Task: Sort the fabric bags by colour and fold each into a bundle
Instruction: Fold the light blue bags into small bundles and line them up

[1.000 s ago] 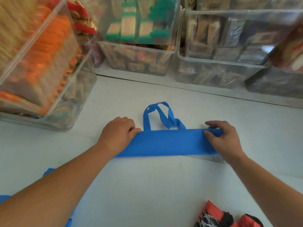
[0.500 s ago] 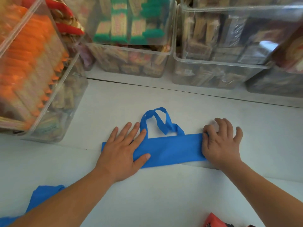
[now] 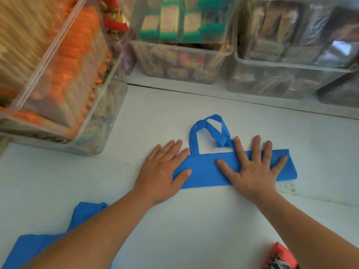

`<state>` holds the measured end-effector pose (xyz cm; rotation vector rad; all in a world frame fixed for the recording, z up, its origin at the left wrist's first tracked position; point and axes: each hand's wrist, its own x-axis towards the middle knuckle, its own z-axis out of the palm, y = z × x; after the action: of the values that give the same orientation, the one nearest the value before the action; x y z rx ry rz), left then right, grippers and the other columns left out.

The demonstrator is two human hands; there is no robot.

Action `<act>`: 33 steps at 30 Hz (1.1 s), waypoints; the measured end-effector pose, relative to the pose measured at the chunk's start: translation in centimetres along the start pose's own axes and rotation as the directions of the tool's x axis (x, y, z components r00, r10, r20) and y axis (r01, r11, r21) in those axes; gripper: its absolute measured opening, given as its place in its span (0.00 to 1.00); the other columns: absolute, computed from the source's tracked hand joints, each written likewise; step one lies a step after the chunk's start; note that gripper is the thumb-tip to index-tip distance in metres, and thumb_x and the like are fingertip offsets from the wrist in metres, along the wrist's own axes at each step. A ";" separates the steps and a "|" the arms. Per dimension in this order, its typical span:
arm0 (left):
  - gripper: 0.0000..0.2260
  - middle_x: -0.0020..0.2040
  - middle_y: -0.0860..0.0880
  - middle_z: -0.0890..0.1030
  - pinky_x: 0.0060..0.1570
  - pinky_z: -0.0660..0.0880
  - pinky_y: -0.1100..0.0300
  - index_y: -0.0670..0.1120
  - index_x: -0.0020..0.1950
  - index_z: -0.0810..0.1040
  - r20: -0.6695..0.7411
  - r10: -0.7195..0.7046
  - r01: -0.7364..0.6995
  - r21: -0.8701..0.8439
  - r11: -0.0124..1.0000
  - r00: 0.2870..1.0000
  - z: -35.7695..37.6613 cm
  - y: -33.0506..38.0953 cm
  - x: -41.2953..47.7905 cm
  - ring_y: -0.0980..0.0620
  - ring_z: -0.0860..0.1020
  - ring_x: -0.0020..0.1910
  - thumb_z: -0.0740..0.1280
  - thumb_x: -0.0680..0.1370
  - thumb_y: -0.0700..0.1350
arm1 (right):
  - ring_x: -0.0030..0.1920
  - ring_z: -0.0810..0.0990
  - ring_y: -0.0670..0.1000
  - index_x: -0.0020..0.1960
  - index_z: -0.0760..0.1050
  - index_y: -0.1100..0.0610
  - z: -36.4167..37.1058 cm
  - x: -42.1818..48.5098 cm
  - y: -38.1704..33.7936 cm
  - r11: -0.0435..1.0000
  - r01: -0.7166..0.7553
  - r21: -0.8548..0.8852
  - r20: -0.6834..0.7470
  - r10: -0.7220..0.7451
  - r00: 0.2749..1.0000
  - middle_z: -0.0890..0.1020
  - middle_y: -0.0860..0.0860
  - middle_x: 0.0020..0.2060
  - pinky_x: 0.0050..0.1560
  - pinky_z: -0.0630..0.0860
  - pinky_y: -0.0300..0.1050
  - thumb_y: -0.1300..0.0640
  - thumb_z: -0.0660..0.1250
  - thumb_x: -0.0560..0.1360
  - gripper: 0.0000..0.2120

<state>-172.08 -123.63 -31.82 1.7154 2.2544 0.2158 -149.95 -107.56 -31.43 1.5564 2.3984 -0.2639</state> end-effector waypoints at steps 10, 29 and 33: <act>0.30 0.65 0.51 0.76 0.59 0.74 0.48 0.52 0.77 0.70 -0.057 0.010 -0.005 0.092 0.996 0.998 -1.1 -0.6 -1.9 0.44 0.75 0.58 0.54 0.79 0.64 | 0.81 0.35 0.60 0.77 0.30 0.30 -0.5 0.4 -0.2 0.999 0.021 -0.027 -0.001 -0.021 1.000 0.37 0.50 0.82 0.74 0.34 0.75 0.16 0.34 0.68 0.41; 0.17 0.48 0.56 0.84 0.43 0.79 0.63 0.58 0.62 0.79 0.188 -0.366 0.358 -0.801 0.479 0.911 -4.2 2.0 -9.2 0.56 0.82 0.42 0.71 0.78 0.39 | 0.75 0.63 0.64 0.77 0.68 0.41 0.6 -3.2 -5.8 0.913 0.387 0.132 -0.325 -0.329 0.887 0.65 0.59 0.75 0.74 0.61 0.65 0.28 0.60 0.75 0.34; 0.15 0.42 0.52 0.86 0.39 0.77 0.66 0.55 0.58 0.80 0.236 -0.485 0.436 -0.827 0.355 0.842 -5.4 2.8 -9.9 0.58 0.81 0.37 0.72 0.78 0.37 | 0.62 0.78 0.61 0.64 0.81 0.55 1.3 -8.1 -5.1 0.662 0.657 0.361 -0.479 -0.472 0.740 0.81 0.53 0.59 0.62 0.76 0.62 0.54 0.65 0.73 0.21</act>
<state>-168.86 -132.03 -24.45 0.4913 1.9533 1.0585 -151.33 -117.03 -30.02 0.9754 3.2759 -0.8937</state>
